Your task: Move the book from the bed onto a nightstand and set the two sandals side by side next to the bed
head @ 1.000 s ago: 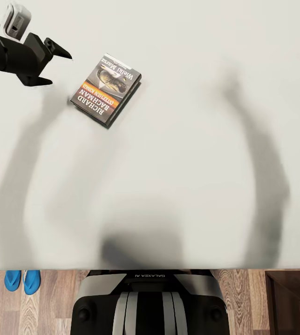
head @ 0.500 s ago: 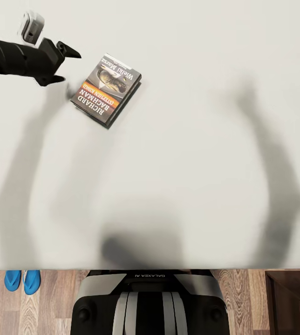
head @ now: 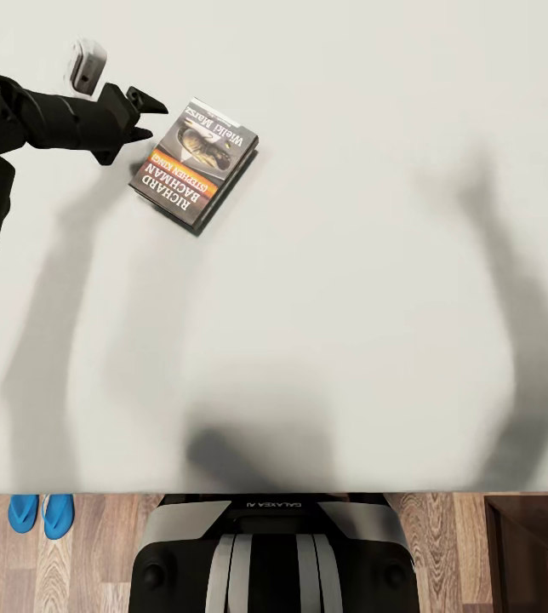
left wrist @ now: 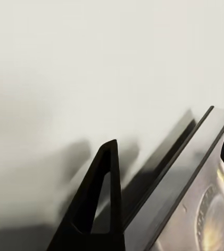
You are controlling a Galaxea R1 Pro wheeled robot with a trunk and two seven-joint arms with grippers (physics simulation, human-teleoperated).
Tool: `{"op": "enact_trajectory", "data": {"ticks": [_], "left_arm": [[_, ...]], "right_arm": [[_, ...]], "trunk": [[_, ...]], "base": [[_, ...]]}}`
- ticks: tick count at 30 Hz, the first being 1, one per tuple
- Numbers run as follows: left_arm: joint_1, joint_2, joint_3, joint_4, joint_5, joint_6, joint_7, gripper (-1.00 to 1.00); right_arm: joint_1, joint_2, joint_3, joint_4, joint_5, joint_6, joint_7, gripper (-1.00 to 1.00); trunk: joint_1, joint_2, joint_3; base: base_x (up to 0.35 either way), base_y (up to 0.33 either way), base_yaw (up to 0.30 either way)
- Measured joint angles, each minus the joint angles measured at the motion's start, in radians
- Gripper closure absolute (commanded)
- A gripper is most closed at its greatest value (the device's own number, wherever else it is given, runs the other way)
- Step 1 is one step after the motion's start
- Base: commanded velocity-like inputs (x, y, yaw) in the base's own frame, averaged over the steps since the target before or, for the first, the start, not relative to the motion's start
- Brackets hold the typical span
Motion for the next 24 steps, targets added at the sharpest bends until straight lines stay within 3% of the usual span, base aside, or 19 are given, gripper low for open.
{"op": "enact_trajectory", "data": {"ticks": [11, 20, 24], "left_arm": [[0.003, -0.003, -0.004, -0.003, 0.009, -0.003, -0.005, -1.00], [0.003, -0.006, -0.012, -0.006, 0.025, 0.000, -0.003, -1.00], [0.002, -0.006, -0.019, -0.007, 0.058, 0.018, 0.000, -1.00]], "right_arm": [[0.005, -0.003, 0.000, -0.001, 0.000, 0.000, 0.000, -1.00], [0.006, -0.002, 0.000, -0.002, 0.002, 0.000, -0.001, -1.00], [0.006, -0.001, 0.001, -0.002, 0.005, 0.000, -0.001, -1.00]], "trunk": [[0.000, 0.000, 0.000], [0.000, 0.000, 0.000], [0.000, 0.000, 0.000]], "base": [[0.000, 0.000, -0.029], [0.000, 0.000, -0.190], [0.000, 0.000, -0.230]]}}
